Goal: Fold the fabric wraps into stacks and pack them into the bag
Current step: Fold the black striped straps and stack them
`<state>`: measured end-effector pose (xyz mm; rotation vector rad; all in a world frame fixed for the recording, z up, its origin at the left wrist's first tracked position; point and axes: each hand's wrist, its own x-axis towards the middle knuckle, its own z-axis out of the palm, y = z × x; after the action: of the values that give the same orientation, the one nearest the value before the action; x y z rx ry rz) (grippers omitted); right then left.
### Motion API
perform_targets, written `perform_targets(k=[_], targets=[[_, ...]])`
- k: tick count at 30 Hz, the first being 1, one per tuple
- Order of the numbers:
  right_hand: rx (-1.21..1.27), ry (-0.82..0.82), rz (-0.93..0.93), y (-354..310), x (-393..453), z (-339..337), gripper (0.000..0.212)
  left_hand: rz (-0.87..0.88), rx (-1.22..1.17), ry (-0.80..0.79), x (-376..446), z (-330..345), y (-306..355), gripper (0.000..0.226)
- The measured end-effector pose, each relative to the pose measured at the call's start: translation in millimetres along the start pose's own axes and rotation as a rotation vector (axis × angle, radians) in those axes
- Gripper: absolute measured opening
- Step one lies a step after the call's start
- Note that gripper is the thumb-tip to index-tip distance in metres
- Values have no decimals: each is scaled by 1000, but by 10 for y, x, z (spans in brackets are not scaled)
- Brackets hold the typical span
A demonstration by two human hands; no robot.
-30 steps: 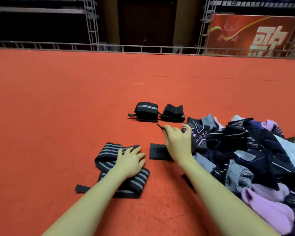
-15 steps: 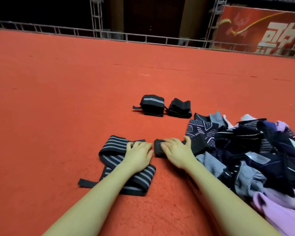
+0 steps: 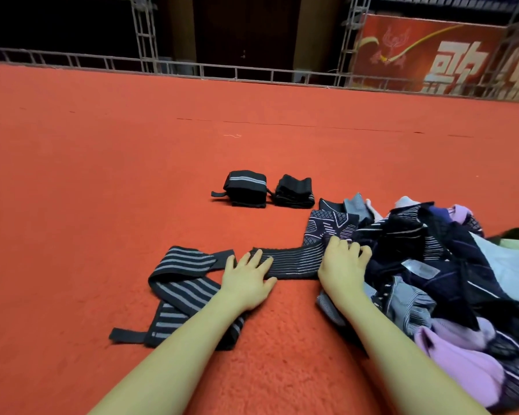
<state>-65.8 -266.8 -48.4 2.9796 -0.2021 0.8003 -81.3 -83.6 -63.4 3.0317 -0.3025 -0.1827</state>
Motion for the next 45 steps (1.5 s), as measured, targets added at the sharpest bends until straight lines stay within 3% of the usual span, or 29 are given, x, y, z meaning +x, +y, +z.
perform_targets(k=[7,12,15,18,20,22,23,27,31,34,38,43,45], targets=[[149,203,12,82,166,-50,26,31,0,209,51,13,3,45],[215,279,-78,-29,160,3,11,71,-103,83,56,-20,-53,48],[251,289,-174,-234,150,-37,17,89,-52,91,23,-76,-210,46],[292,200,-270,-458,114,5,21,87,-75,40,-41,-39,-322,47],[226,3,-377,-572,54,79,26,86,-107,39,-56,-4,-343,47],[146,-242,-465,-638,-21,97,48,78,-133,72,-32,13,-355,46],[146,-279,-482,-629,-41,107,53,69,-143,89,-22,19,-361,45],[192,-201,-452,-518,1,91,41,43,-145,125,-17,50,-376,46],[116,-37,-248,-397,49,209,17,3,-122,223,-18,30,-326,46],[71,-88,-155,-367,33,265,26,-15,-90,325,36,4,-210,47],[95,-163,-150,-362,-50,305,40,-20,-37,330,128,3,38,45],[248,-33,-133,-371,-103,306,44,-59,-145,425,175,116,206,41],[262,13,-139,-370,-113,344,45,-92,-167,395,194,140,192,44]])
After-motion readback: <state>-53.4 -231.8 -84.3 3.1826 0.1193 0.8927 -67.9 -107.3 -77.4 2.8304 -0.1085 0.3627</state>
